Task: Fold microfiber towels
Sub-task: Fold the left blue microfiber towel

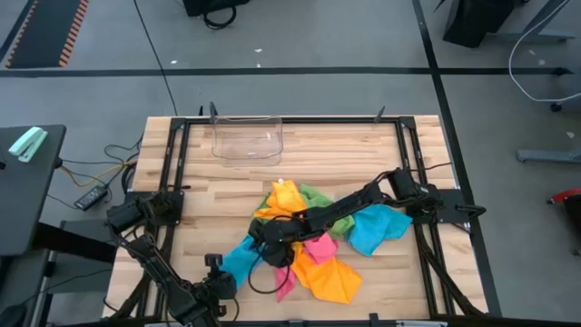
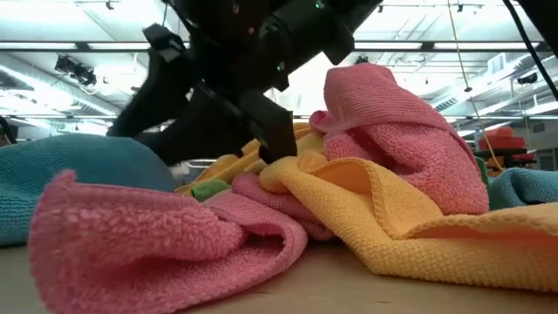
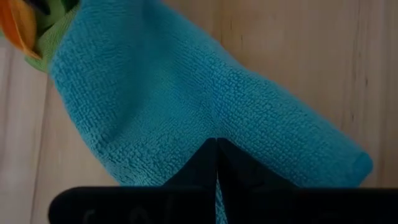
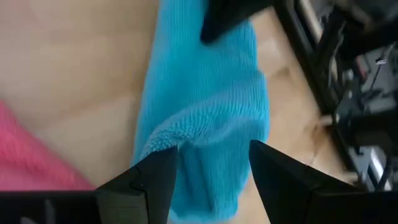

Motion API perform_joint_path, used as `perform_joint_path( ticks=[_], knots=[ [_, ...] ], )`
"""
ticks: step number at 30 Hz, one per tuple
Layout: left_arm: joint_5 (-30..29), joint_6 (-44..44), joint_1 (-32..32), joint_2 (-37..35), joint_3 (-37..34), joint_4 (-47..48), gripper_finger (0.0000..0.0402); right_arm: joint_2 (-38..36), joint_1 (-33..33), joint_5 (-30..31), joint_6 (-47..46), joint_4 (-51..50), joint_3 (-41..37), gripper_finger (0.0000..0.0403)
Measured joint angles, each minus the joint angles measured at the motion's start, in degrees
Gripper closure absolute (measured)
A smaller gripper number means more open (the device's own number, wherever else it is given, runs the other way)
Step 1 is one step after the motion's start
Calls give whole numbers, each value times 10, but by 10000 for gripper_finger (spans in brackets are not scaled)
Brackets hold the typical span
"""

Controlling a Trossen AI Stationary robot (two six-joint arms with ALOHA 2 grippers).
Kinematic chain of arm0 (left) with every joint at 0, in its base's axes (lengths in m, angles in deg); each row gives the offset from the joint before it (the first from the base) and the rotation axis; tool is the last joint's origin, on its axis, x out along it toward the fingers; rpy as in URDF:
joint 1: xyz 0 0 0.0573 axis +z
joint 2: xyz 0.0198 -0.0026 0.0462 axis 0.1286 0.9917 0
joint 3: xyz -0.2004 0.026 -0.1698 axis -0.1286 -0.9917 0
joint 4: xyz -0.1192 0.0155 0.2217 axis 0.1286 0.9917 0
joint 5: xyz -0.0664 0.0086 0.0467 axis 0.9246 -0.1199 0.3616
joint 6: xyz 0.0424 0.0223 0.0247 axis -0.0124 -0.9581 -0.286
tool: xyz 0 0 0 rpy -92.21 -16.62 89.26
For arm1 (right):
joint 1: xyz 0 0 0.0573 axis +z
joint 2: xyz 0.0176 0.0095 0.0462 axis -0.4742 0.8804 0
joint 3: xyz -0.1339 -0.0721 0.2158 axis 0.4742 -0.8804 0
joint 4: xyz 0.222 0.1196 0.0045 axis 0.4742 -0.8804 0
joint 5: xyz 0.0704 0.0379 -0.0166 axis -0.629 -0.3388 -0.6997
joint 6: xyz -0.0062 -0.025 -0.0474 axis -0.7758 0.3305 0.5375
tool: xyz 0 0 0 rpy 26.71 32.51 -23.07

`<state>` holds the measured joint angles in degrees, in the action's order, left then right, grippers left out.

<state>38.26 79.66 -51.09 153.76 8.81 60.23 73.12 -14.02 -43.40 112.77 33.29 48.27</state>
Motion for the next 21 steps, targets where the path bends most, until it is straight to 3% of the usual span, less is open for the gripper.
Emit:
perform_joint_path(
  ticks=[10, 14, 21],
  knots=[
    [-6, -2, 5, 3, 0, -4, 389, 60, -5, -23, 27, 130, 0, 206],
    [-9, -4, 5, 3, 0, -5, 379, 67, 6, 38, -5, 166, 0, 217],
    [-12, -4, 5, 3, 0, -4, 382, 67, 3, 90, -47, 173, 0, 265]
  ],
)
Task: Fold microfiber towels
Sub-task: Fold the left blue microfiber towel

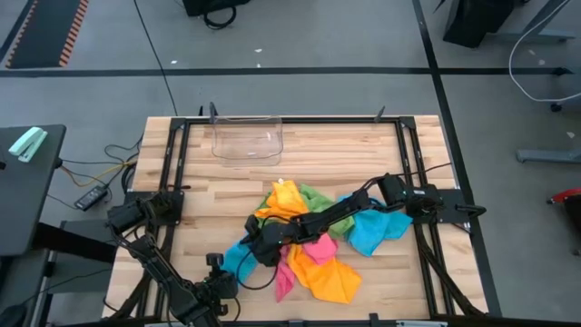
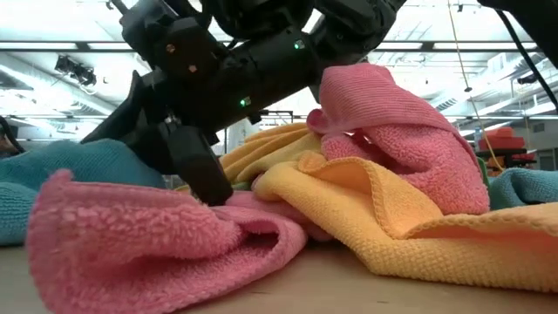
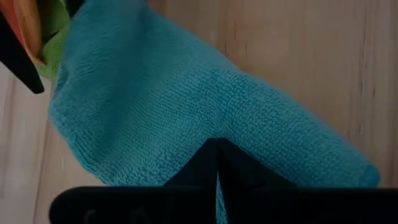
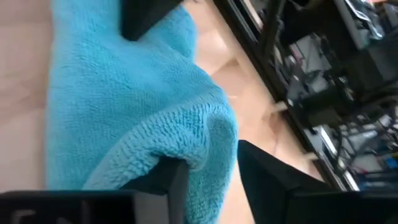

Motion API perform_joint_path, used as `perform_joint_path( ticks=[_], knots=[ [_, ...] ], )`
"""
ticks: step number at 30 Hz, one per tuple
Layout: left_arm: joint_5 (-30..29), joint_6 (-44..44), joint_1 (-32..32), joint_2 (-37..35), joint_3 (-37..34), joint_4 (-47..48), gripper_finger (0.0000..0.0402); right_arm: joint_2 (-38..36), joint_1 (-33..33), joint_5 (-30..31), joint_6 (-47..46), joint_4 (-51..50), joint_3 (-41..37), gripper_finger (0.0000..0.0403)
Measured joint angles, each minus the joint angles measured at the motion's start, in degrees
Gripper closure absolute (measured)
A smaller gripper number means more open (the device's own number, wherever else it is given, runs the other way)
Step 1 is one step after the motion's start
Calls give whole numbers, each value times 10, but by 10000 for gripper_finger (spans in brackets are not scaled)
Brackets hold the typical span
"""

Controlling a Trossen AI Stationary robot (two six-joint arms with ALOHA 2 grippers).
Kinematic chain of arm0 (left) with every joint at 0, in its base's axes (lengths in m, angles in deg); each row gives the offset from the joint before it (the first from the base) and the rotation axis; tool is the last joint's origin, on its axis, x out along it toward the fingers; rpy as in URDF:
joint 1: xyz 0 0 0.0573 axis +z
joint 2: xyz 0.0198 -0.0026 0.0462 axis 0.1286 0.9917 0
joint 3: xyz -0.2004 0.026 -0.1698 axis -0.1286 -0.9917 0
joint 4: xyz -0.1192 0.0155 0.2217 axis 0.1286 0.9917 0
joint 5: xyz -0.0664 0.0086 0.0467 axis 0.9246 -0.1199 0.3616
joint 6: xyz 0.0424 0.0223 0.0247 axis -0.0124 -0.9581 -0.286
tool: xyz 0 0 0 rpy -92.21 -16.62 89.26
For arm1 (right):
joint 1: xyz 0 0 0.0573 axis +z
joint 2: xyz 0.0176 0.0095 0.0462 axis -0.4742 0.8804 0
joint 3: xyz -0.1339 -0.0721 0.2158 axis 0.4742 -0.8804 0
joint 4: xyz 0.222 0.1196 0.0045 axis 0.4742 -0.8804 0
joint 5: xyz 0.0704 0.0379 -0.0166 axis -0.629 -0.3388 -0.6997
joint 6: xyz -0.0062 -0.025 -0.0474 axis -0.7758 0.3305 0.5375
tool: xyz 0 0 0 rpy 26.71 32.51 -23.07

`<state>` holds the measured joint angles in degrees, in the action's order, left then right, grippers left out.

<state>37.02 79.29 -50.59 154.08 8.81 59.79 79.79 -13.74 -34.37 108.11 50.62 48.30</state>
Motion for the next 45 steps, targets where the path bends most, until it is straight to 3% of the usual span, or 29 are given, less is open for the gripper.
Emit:
perform_joint_path(
  ticks=[10, 22, 27, 36, 41, 45],
  knots=[
    [0, 0, 0, 0, 0, -2, 382, -1, 2, 110, -14, 16, 0, 350],
    [-1, 0, -1, 0, 0, -7, 390, -66, -2, 143, -28, -118, 0, 356],
    [-1, 0, -1, 0, 0, -8, 382, -66, -24, 124, -69, -177, 0, 356],
    [0, -19, -3, 0, 8, -6, 371, -115, -16, 23, -149, -239, 0, 349],
    [0, -75, -7, 0, 63, 22, 381, -137, -4, -49, -202, -244, 1, 294],
    [0, -90, -8, -1, 101, 87, 383, -135, 9, -57, -234, -264, 1, 245]
  ],
)
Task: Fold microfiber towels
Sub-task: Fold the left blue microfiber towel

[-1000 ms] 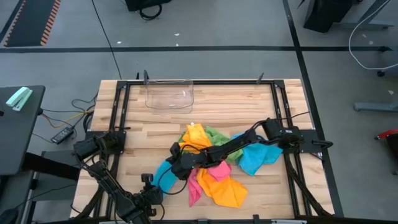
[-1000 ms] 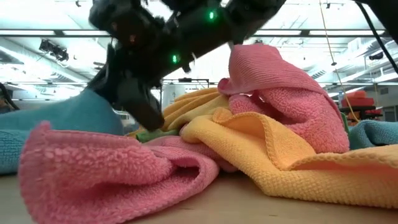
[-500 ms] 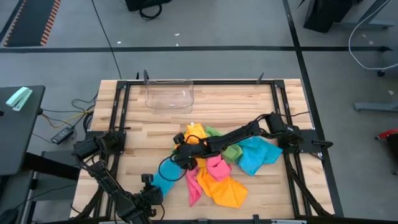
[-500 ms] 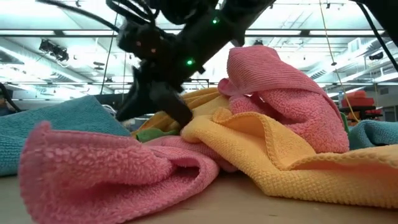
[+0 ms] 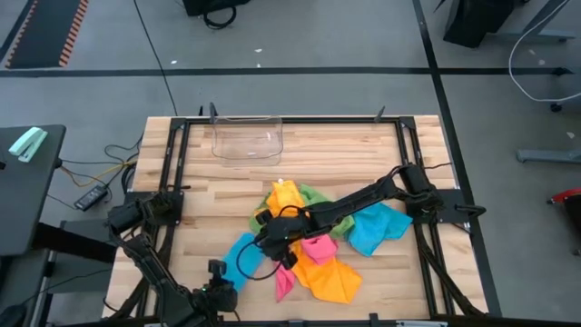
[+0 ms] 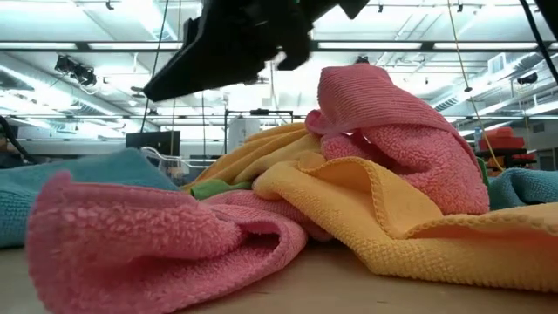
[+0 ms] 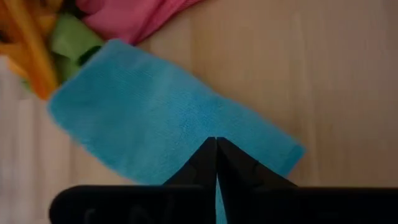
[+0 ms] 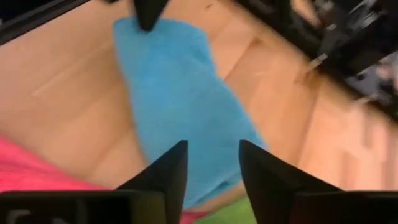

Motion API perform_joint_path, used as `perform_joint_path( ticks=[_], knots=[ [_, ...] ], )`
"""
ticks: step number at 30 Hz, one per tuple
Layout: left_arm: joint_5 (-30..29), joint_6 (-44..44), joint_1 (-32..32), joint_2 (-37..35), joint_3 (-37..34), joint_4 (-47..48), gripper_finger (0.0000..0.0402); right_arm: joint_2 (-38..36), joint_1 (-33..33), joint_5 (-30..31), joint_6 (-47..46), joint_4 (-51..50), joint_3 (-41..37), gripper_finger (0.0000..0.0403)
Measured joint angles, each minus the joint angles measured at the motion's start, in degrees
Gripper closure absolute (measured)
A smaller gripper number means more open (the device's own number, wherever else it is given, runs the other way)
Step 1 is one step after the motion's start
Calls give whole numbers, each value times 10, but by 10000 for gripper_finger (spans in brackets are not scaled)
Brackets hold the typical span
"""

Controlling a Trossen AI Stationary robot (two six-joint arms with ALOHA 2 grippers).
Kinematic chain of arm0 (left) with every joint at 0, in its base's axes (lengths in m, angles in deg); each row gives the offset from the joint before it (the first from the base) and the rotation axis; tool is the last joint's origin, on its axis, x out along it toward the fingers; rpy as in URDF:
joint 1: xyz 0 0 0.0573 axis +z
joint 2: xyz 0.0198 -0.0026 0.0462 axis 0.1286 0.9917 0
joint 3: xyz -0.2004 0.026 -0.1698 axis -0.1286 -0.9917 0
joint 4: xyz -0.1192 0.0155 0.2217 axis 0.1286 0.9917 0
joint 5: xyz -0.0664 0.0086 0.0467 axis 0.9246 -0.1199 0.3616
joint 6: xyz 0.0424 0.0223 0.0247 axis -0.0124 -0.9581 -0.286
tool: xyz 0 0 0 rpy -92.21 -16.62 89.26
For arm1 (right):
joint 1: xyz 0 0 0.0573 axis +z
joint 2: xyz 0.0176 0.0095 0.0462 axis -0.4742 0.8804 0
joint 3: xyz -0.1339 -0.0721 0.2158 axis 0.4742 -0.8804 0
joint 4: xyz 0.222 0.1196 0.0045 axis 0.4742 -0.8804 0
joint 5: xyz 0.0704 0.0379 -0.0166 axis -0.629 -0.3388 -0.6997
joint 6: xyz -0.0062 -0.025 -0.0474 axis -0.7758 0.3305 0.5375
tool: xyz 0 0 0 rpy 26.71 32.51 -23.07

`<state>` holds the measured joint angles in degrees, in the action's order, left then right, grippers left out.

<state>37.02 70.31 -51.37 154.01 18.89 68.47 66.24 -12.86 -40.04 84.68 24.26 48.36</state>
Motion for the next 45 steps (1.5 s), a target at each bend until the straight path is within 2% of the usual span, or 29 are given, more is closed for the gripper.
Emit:
perform_joint_path(
  ticks=[6, 10, 13, 17, 20, 25, 32, 39, 45],
  knots=[
    [4, -1, -1, -1, 31, 55, 333, 0, 11, 0, -62, -17, 0, 213],
    [88, -2, -4, -1, 31, 54, 268, 1, 20, 10, -85, -34, 0, 212],
    [127, -10, -5, -1, 31, 48, 213, 1, 29, 62, -88, -41, -1, 215],
    [131, -31, -15, 3, 31, 22, 153, 1, 34, 94, -94, -40, -1, 216],
    [107, -34, -26, 5, 28, 18, 129, 1, 35, 94, -116, -36, -4, 217],
    [98, -70, -40, 26, 22, 13, 132, 2, 35, 95, -134, -14, -34, 217],
    [73, -141, -41, 73, 22, 37, 160, 2, 35, 95, -133, 88, -93, 217],
    [60, -157, -43, 99, 24, 78, 188, 2, 35, 95, -127, 102, -99, 217],
    [48, -169, -46, 118, 25, 80, 229, 2, 35, 93, -127, 112, -99, 217]
  ],
)
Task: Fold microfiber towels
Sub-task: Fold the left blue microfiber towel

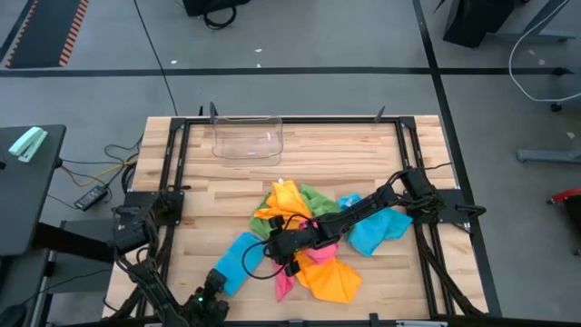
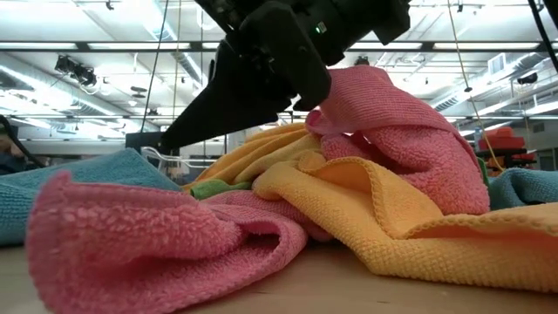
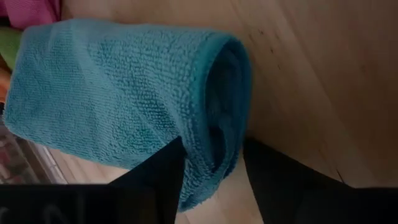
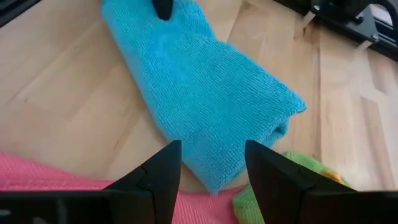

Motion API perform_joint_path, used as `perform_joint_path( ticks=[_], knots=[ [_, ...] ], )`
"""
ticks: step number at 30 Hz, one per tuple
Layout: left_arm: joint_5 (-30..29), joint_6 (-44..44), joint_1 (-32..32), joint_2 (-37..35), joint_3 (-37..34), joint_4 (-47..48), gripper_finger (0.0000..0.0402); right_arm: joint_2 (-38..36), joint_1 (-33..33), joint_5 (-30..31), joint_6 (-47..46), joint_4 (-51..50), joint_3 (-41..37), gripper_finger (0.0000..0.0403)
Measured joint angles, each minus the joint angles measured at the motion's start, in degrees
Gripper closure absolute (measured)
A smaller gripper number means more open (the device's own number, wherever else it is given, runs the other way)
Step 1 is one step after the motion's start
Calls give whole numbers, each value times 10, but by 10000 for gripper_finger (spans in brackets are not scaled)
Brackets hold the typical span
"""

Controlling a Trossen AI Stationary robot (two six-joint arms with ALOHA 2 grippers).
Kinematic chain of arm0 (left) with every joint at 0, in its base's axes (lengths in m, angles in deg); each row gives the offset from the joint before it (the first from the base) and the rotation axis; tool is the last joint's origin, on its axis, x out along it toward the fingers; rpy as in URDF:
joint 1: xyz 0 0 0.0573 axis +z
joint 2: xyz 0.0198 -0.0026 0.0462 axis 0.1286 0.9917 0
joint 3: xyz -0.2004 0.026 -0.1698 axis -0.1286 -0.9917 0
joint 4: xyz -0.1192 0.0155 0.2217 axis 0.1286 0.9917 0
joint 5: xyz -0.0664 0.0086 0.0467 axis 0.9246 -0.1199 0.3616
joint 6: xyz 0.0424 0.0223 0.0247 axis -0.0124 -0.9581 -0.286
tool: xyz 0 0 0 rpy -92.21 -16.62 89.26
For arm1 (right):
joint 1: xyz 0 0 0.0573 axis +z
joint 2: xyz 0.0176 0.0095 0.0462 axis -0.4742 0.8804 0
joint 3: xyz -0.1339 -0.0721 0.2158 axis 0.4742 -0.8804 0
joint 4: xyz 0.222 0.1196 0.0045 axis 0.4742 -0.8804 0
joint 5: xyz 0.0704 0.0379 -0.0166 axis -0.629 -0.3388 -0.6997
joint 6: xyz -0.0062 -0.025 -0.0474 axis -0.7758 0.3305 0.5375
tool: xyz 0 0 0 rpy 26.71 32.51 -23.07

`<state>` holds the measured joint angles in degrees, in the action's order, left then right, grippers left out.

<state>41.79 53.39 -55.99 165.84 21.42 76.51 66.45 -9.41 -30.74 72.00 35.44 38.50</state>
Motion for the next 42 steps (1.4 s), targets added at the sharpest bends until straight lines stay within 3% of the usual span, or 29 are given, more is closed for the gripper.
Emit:
perform_joint_path(
  ticks=[5, 11, 22, 33, 39, 42],
  knots=[
    [-2, 7, -1, 9, -1, -7, 282, 0, 3, -25, 1, 27, 0, 217],
    [-7, 45, -1, 11, 3, -13, 385, 0, 20, -26, 38, 88, 0, 217],
    [-5, 170, 30, -33, 24, -32, 391, 31, 67, -13, 68, 137, 7, 205],
    [-8, 308, 42, -74, 24, -46, 391, 114, 99, 74, 147, 108, 99, 134],
    [-20, 335, 43, -76, 26, -52, 378, 114, 88, 75, 187, 110, 117, 102],
    [-30, 334, 48, -77, 26, -53, 385, 114, 77, 45, 186, 110, 117, 96]
  ],
)
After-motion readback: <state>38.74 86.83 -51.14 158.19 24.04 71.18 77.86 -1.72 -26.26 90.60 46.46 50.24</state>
